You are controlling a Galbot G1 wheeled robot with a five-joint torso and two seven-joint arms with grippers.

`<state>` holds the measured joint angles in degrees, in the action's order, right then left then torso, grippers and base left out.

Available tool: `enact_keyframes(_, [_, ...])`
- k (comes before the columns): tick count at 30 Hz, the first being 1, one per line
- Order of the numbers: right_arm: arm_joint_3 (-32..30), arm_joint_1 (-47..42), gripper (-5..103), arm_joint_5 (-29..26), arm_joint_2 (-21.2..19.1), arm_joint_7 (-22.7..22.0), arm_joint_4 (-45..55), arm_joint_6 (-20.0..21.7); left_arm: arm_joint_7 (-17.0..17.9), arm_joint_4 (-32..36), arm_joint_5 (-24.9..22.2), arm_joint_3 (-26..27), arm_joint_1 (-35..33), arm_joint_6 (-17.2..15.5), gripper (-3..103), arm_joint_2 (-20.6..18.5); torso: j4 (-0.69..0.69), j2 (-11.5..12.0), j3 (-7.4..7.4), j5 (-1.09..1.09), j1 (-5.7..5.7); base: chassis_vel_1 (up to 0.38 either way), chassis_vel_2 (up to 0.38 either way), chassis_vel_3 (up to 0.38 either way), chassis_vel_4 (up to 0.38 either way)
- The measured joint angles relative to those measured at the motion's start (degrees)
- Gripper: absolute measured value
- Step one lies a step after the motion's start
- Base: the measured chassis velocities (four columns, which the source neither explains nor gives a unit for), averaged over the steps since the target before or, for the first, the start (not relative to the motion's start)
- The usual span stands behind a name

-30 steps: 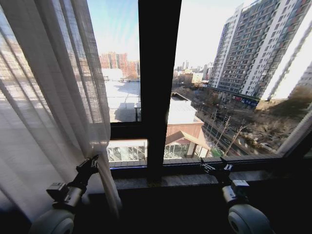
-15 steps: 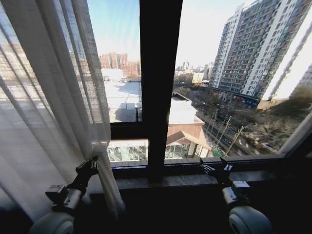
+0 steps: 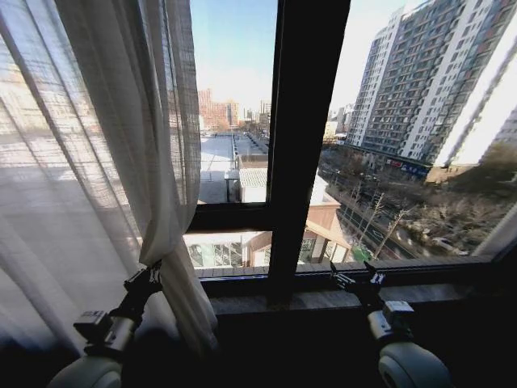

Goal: Open the curtains by pulling them apart, changing their state from closed to fully open.

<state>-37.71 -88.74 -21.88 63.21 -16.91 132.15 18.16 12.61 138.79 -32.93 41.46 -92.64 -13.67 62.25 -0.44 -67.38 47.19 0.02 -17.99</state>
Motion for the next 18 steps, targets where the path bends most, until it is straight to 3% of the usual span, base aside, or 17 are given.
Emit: enact_keyframes(18, [0.4,0.7,100,-0.1,-0.2,0.1,-0.4,-0.1,0.0,0.0,0.3,0.4,-0.7,0.2,0,0.1,0.0,0.0,0.0,-0.01,0.0,0.348,0.352,-0.356,-0.346])
